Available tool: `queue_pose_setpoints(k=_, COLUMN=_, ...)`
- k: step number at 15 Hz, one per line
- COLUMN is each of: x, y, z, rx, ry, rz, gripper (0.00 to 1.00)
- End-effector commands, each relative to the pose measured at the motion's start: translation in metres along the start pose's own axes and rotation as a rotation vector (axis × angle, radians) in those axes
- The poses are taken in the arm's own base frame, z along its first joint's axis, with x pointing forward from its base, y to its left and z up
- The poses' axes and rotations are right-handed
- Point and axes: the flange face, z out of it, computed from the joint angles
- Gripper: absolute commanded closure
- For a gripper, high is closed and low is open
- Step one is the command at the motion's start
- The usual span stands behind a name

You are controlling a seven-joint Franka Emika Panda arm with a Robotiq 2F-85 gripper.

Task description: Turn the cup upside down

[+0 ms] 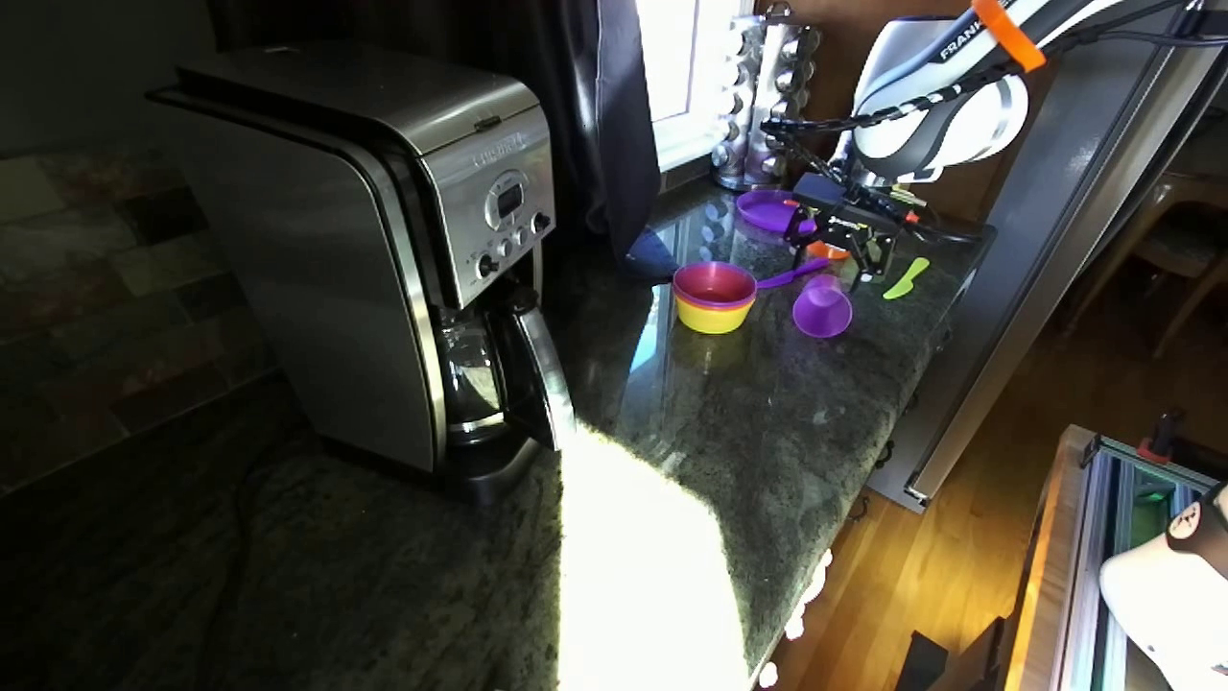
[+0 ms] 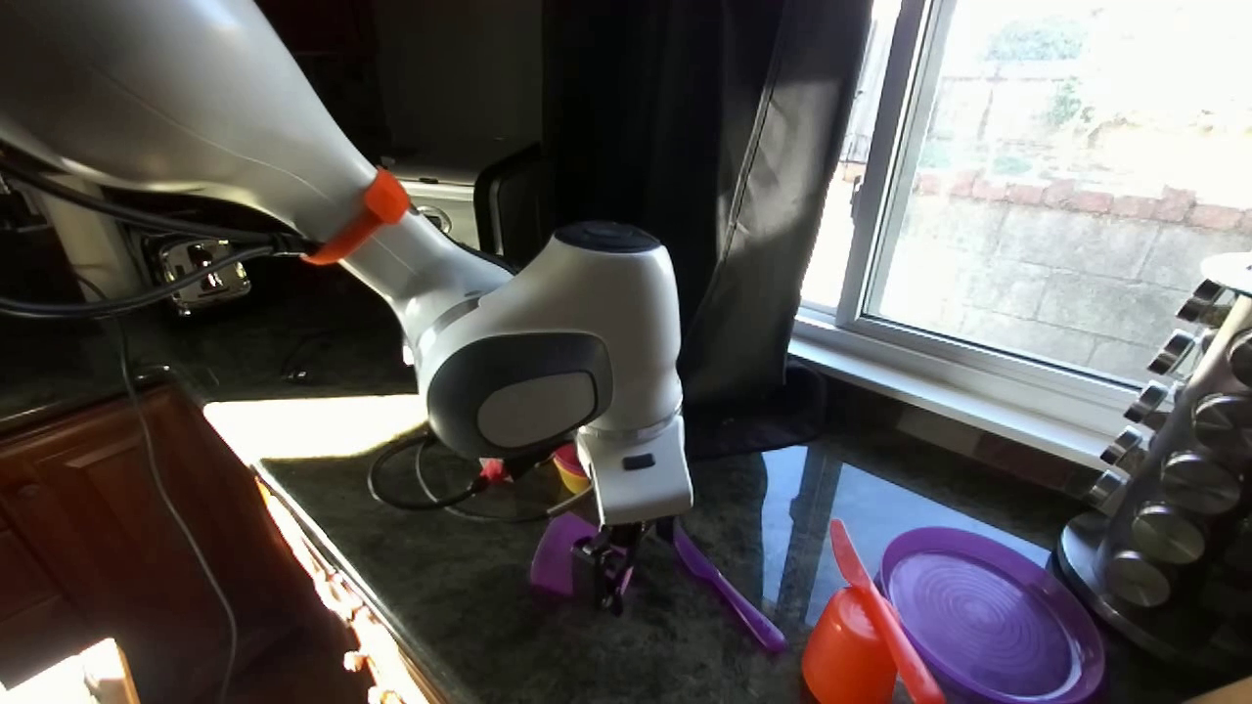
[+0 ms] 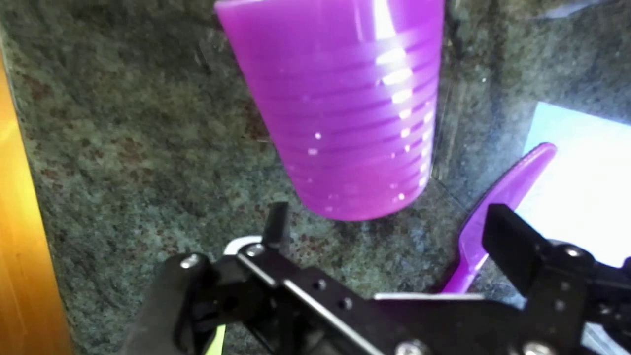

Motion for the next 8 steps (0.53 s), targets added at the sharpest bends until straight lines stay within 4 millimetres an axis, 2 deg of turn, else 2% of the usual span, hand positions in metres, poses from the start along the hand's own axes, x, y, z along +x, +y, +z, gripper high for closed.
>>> queue_pose_setpoints(k=1, x=0.002, y=0.008, z=-0.011, rx=-0.022, ry=-0.088, rz=-0.065, gripper=0.00)
queue_pose_setpoints(k=8, x=0.023, y=0.007, z=-0.014, rx=-0.057, ry=-0.256, rz=-0.243, gripper=0.00)
